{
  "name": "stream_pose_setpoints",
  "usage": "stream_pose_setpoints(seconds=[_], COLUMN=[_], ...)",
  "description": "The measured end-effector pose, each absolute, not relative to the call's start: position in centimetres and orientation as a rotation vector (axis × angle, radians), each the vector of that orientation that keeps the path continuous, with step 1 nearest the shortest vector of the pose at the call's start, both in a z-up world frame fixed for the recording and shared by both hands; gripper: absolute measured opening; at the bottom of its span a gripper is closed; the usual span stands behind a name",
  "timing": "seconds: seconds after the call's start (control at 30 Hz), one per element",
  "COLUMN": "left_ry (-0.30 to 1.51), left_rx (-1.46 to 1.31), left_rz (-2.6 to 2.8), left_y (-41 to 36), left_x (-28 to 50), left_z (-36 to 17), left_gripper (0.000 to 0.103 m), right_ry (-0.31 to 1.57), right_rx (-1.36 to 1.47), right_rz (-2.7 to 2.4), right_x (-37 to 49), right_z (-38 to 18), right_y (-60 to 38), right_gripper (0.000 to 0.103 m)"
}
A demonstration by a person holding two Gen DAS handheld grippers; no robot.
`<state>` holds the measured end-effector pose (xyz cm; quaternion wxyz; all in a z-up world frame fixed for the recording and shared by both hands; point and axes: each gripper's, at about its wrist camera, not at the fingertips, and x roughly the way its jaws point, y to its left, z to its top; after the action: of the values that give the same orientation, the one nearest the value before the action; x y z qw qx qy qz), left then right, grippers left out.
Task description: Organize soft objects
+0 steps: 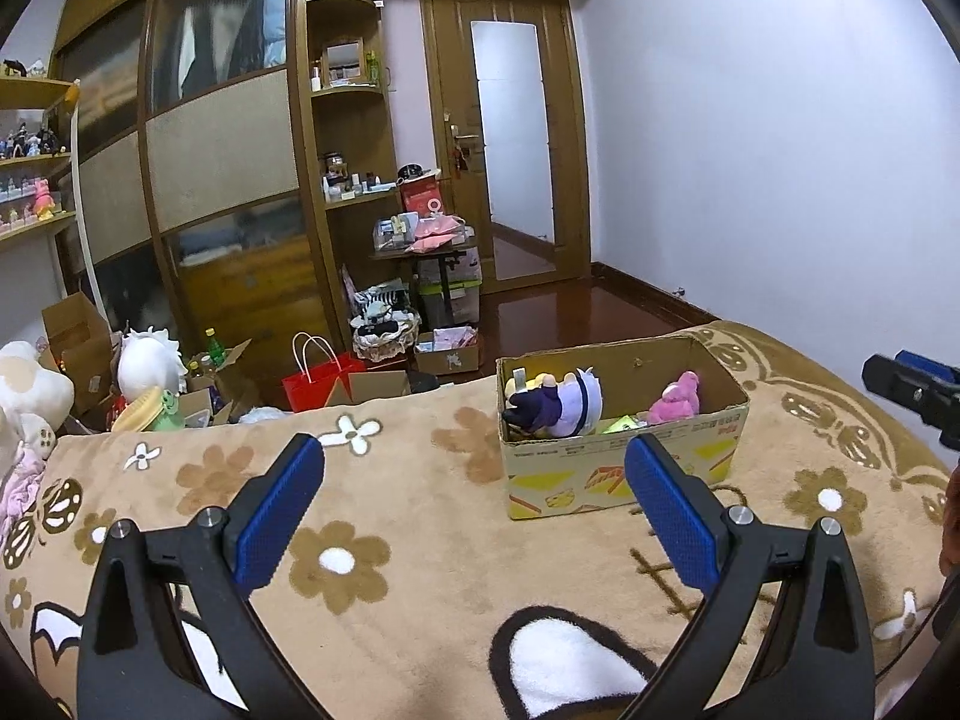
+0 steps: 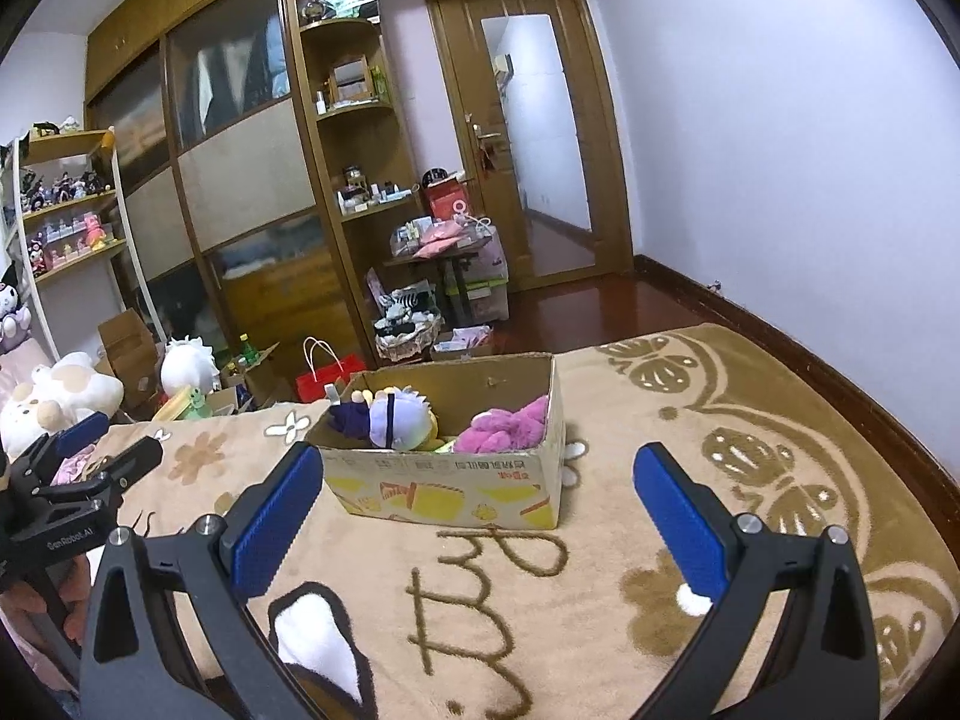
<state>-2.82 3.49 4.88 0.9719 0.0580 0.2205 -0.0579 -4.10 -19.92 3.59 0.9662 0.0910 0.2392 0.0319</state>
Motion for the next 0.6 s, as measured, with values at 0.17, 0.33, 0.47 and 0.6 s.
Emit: stream_pose_setpoints(seconds=[0.17,0.33,0.47,0.6], left_ry=[0.465,0.478,0.477,0.476], left_rx=[0.119,0.119,0.124,0.138], left_rz=[-0.122,-0.128,-0.129,-0.13], left_y=[3.6,3.5,3.4,3.3], left_x=[-1.9,-1.6,-1.6,-1.7], left_z=[4.1,3.7,3.5,3.2], left_gripper=[0.1,0.1,0.1,0.1], right_ry=[0.507,0.522,0.526,0.531], right_rx=[0.17,0.141,0.125,0.117], right_rz=[0.062,0.064,0.065,0.074], right_x=[-3.5,-3.1,-3.2,-3.2], right_z=[2.8,2.3,2.1,1.9], right_y=[-19.5,-18.9,-18.5,-18.2], right_gripper=[0.103,0.103,0.103,0.103])
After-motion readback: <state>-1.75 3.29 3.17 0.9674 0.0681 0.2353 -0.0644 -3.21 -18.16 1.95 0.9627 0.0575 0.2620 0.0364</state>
